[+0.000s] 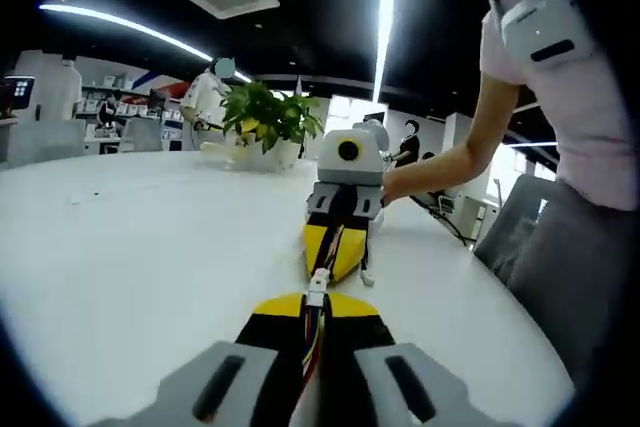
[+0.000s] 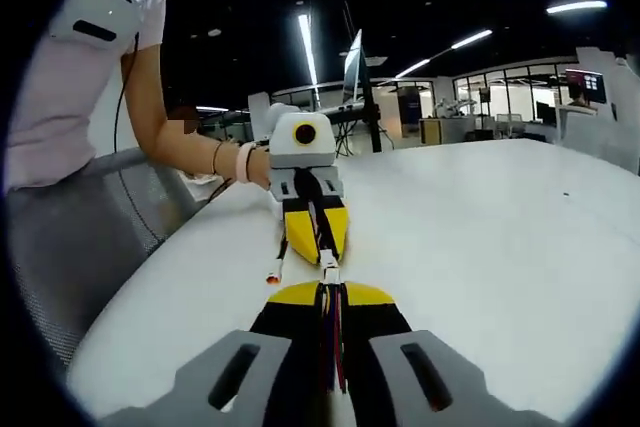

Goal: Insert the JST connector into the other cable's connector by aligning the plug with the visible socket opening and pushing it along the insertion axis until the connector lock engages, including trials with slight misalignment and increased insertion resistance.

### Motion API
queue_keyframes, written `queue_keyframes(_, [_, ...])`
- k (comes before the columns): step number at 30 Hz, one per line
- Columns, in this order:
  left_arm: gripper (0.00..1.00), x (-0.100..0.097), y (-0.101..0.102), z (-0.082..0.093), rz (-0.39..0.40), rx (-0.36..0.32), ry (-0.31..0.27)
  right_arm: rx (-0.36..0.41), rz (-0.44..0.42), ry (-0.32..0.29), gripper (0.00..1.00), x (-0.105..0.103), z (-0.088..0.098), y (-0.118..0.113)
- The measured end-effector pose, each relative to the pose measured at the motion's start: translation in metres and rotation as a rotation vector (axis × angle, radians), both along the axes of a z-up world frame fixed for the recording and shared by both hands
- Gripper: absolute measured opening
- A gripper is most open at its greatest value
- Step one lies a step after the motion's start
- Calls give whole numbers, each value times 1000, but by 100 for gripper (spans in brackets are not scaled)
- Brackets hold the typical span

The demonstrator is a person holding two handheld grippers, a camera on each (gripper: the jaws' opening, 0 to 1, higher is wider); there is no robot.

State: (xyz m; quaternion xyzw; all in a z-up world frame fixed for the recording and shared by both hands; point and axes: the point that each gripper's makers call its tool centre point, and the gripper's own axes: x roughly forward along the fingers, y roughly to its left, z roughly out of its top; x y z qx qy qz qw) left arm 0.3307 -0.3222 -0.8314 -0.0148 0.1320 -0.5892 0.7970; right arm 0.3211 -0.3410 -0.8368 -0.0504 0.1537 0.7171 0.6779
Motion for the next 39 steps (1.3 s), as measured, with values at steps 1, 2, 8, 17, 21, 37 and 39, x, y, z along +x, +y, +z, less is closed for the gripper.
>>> queue_keyframes(1, [0, -2, -1, 0, -4, 0, 1, 1, 1, 1, 4, 0, 0, 0])
queue_keyframes(2, [0, -2, -1, 1, -6, -1, -1, 1, 3, 1, 4, 0, 0, -1])
queue_keyframes(8, [0, -5, -3, 2, -20, -1, -11, -4, 31, -1, 4, -4, 1, 0])
queue_keyframes(17, [0, -4, -4, 3, -43, 4, -31, -3, 52, -6, 4, -4, 2, 0])
queue_keyframes(21, [0, -2, -5, 3, -53, 7, -47, -2, 60, -9, 4, -3, 3, 1])
queue_keyframes(37, [0, -3, -9, 6, -60, -18, -10, 24, 72, 11, 3, 0, 1, 0])
queue_keyframes(39, [0, -4, -9, 5, -63, -13, -3, 22, 74, 19, 3, 0, -1, 0])
